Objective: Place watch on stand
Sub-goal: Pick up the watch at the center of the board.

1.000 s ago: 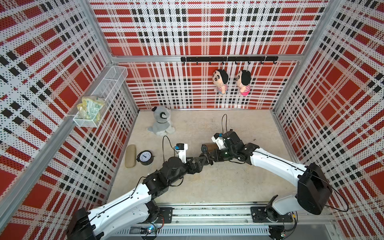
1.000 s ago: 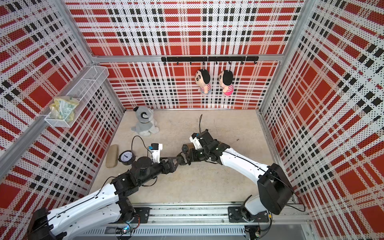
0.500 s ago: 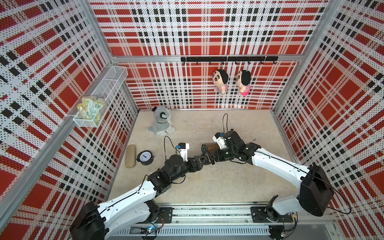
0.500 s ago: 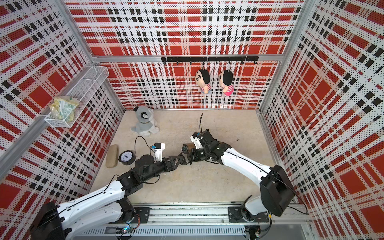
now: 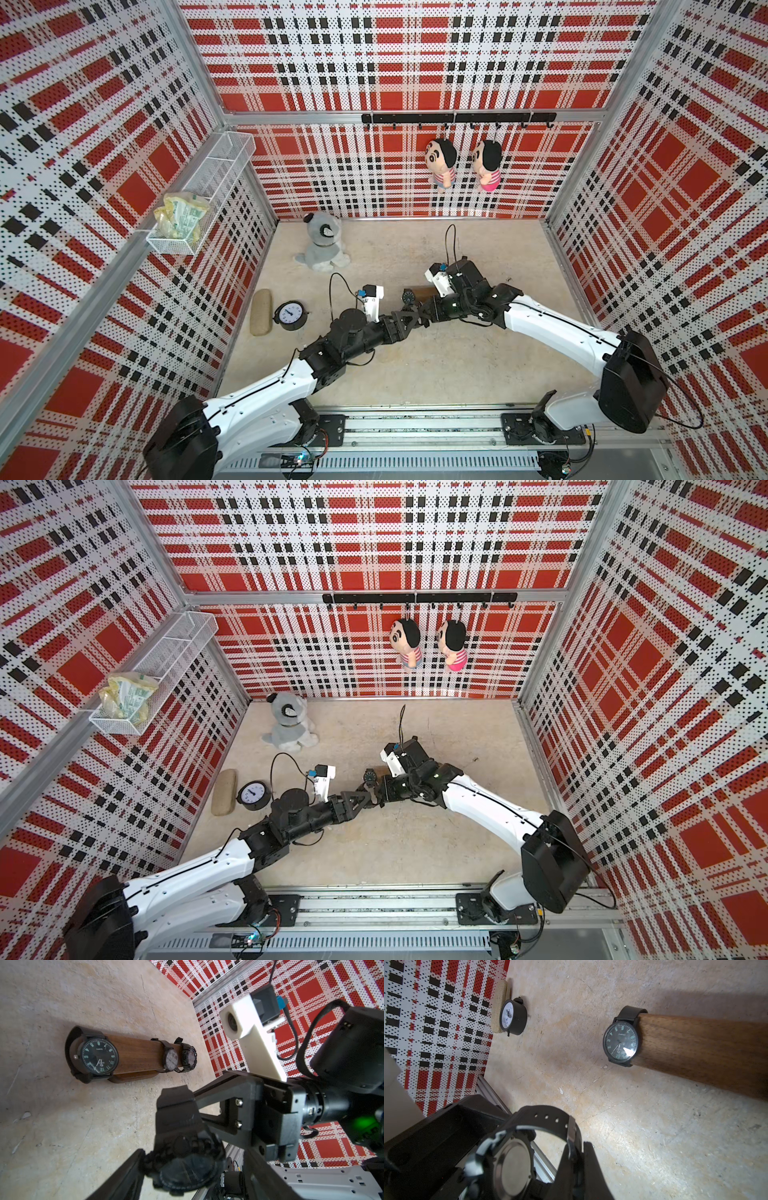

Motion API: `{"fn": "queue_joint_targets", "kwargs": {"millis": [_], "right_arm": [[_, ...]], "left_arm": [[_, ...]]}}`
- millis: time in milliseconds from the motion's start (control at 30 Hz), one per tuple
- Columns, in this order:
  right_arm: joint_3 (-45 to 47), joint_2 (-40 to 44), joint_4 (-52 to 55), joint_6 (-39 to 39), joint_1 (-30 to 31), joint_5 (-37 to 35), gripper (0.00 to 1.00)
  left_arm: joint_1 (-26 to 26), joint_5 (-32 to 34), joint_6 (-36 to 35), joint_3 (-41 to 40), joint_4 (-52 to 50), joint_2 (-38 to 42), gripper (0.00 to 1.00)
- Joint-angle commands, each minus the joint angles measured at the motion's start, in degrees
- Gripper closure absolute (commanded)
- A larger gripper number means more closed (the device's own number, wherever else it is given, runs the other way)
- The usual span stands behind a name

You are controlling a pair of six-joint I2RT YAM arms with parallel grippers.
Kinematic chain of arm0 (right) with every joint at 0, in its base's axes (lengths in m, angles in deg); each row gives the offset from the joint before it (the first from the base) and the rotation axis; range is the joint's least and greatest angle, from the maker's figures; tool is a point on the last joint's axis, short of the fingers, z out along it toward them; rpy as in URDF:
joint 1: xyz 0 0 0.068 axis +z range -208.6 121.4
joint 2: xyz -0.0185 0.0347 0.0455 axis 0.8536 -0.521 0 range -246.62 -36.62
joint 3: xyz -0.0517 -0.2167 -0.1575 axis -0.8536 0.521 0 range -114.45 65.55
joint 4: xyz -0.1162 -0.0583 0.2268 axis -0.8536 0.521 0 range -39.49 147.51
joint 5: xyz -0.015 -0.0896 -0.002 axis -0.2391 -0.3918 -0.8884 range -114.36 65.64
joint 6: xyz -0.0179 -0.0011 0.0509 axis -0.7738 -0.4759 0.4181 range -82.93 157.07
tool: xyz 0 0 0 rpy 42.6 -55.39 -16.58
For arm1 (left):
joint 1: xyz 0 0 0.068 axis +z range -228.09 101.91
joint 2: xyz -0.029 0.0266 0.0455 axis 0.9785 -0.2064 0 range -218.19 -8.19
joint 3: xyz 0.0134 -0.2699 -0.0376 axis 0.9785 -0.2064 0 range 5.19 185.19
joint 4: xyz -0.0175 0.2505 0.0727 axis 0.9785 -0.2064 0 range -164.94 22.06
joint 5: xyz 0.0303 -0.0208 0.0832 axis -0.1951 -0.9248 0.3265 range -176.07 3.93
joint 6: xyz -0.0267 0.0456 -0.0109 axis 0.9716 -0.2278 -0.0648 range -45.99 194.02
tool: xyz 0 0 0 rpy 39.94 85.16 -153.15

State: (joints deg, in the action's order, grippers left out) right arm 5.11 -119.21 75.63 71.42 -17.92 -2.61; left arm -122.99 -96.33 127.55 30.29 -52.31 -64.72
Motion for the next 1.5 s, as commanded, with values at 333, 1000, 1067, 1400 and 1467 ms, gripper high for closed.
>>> {"fn": "queue_joint_targets", "kwargs": {"millis": [333, 1000, 1067, 1400, 1467], "right_arm": [[-1.5, 0.4, 0.4, -0.8, -0.3, 0.0, 1.00], [-2.7, -0.5, 1.6, -2.0, 1.0, -0.2, 1.00], [-2.8, -0.6, 1.6, -2.1, 1.2, -0.3, 1.00], [-3.0, -0.8, 1.7, -2.3, 1.4, -0.2, 1.00], [-3.1, -1.0, 1.9, -2.3, 1.4, -0.1, 1.00]], "left_arm": [[1.0, -0.2, 0.3, -0.1, 1.1, 0.3, 0.54], [1.3, 0.6, -0.3, 1.5, -0.2, -1.8, 0.30], [1.2, 0.4, -0.3, 1.6, 0.3, -2.1, 0.29], [1.3, -0.2, -0.3, 1.8, 0.6, -2.4, 0.46], [1.4, -0.2, -0.4, 1.8, 0.8, -2.0, 0.51]]}}
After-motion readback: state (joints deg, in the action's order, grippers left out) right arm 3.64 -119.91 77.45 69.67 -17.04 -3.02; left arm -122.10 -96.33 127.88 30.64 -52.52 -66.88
